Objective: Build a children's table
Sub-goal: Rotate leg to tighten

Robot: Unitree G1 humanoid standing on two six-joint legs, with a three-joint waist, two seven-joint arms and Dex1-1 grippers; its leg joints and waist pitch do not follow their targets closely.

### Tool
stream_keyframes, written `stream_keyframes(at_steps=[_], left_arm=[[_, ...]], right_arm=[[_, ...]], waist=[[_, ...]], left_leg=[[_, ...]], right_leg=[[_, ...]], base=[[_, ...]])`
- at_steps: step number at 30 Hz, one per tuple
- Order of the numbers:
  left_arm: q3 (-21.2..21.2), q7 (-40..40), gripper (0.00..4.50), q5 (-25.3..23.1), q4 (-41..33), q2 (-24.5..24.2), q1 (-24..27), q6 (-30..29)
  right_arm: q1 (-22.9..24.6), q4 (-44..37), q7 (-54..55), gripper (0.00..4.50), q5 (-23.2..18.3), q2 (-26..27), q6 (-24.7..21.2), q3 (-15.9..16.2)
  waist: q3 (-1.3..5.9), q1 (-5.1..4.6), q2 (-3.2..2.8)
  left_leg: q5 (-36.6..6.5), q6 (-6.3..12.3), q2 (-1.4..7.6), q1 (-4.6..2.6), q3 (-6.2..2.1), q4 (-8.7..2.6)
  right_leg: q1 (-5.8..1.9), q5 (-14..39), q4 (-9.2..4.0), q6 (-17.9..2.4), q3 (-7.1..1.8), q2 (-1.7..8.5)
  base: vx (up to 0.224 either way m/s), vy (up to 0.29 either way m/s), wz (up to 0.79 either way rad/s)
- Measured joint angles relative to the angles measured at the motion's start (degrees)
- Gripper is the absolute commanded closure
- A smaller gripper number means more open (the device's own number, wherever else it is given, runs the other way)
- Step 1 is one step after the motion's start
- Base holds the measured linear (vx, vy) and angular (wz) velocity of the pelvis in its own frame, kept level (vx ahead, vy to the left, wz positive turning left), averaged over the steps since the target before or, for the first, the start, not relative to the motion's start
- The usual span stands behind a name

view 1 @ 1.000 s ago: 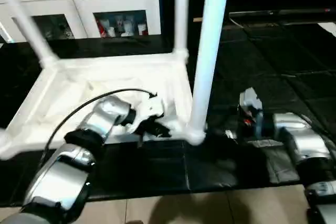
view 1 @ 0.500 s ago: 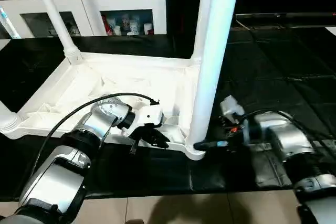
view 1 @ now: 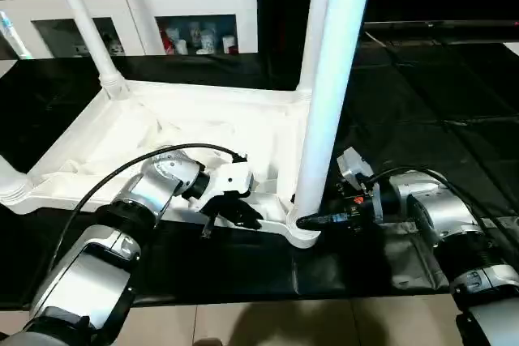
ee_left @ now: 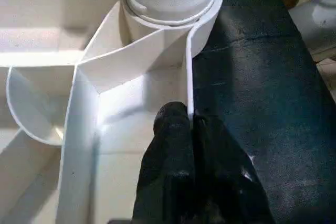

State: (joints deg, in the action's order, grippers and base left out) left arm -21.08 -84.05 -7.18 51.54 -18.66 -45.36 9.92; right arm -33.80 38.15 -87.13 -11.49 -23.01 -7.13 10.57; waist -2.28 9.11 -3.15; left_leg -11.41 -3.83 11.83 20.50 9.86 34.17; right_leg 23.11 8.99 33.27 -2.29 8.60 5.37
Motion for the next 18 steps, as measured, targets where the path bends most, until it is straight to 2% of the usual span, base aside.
stream_keyframes(at_steps=[6,12,14,18], left_arm=[[-0.02,1.21,4.5,-0.19,0.98,0.58,-0.35,-0.74],[0.57,3.73,4.5,-0.44,2.84,1.85,-1.21,-3.31],[1.0,6.29,4.5,-0.54,4.01,2.32,-2.03,-4.88],[3.22,12.98,4.5,-0.51,5.79,4.26,-3.1,-9.43]], right_arm=[[0.59,-0.19,0.58,2.46,0.13,0.05,0.24,-0.1],[2.41,-1.49,5.16,2.5,0.16,1.08,0.62,-1.72],[2.4,-1.29,8.99,2.51,0.61,1.8,1.06,-2.59],[2.24,-0.22,19.79,2.53,1.25,4.45,0.3,-5.78]], waist=[[0.12,0.4,-0.21],[0.29,0.29,-0.5],[0.29,-0.09,-0.5],[0.25,-1.58,-0.42]], left_leg=[[-0.06,-0.12,0.01,-0.13,0.0,0.13],[-0.03,-0.39,0.02,-0.42,0.01,0.13],[0.08,-0.42,0.03,-0.42,0.01,0.13],[0.13,-0.43,0.02,-0.42,0.01,0.2]], right_leg=[[-0.2,0.0,0.08,0.0,-0.05,0.01],[-0.41,0.11,0.18,0.28,-0.06,0.01],[-0.39,0.07,0.2,0.31,-0.05,0.01],[-0.36,0.05,0.18,0.34,-0.05,0.01]], base=[[0.0,0.0,0.0],[0.0,0.0,0.0],[0.0,0.0,0.0],[0.0,0.0,0.0]])
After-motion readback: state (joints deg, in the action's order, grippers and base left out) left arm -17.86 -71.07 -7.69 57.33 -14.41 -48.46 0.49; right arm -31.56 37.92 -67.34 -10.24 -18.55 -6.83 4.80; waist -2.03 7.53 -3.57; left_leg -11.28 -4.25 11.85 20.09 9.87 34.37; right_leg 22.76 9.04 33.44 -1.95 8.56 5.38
